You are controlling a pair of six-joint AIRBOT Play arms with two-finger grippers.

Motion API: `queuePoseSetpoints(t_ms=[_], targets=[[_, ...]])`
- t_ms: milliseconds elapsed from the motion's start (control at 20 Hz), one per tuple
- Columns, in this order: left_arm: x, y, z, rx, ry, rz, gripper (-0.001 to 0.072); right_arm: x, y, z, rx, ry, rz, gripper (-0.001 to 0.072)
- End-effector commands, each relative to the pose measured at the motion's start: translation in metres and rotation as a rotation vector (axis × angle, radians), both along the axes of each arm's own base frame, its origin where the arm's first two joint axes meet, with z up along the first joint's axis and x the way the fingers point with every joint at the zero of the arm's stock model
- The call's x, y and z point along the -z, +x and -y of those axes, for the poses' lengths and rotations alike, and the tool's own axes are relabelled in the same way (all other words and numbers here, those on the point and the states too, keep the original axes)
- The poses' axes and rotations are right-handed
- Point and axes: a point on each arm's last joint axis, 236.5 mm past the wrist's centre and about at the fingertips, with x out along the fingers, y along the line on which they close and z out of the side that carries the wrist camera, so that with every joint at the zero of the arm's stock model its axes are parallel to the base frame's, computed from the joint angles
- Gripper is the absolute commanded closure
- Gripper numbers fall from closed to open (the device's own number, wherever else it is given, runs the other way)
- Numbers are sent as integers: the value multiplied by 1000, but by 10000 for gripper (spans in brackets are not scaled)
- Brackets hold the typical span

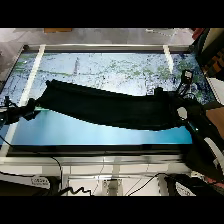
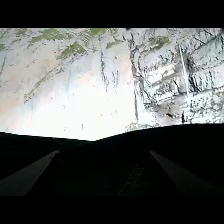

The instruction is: Fold the clothes and pants, and hang the long-sleeved shirts on hangers.

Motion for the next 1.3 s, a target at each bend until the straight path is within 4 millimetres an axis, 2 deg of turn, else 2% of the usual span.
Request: queuePoseSetpoints(t_ms=[0,150,250,300,350,400,450,550,600,700,850,1000,1100,1250], targets=[[16,18,4,7,74,33,83,-25,8,-12,-28,-3,49,88],[6,47,3,-14,180,80,90,-35,11,-12,-28,0,68,102],[-10,67,2,-34,263,129,94,-27,9,-12,-26,-4,35,219],[-19,77,2,-35,300,156,162,-18,6,-11,-25,-8,0,229],[-29,86,5,-18,336,183,294,-7,2,-10,-22,-12,-45,230],[-37,92,9,0,354,204,491,3,-2,-10,-19,-10,-88,288],[-45,98,12,9,363,223,667,12,-5,-9,-18,-13,-123,406],[-65,106,12,14,367,263,665,22,-9,-9,-16,-13,-164,495],[-80,108,10,10,376,287,666,23,-9,-10,-15,-12,-169,664],[-120,106,9,32,430,344,667,18,-4,-12,-14,3,-159,691],[-183,85,22,177,586,403,668,7,9,-24,-28,20,-169,692],[-223,57,36,271,656,404,667,5,23,-65,-114,2,-208,692],[-240,40,39,335,744,391,667,6,30,-110,-217,-7,-222,692],[-274,20,51,361,771,431,667,17,37,-188,-329,51,-254,692]])
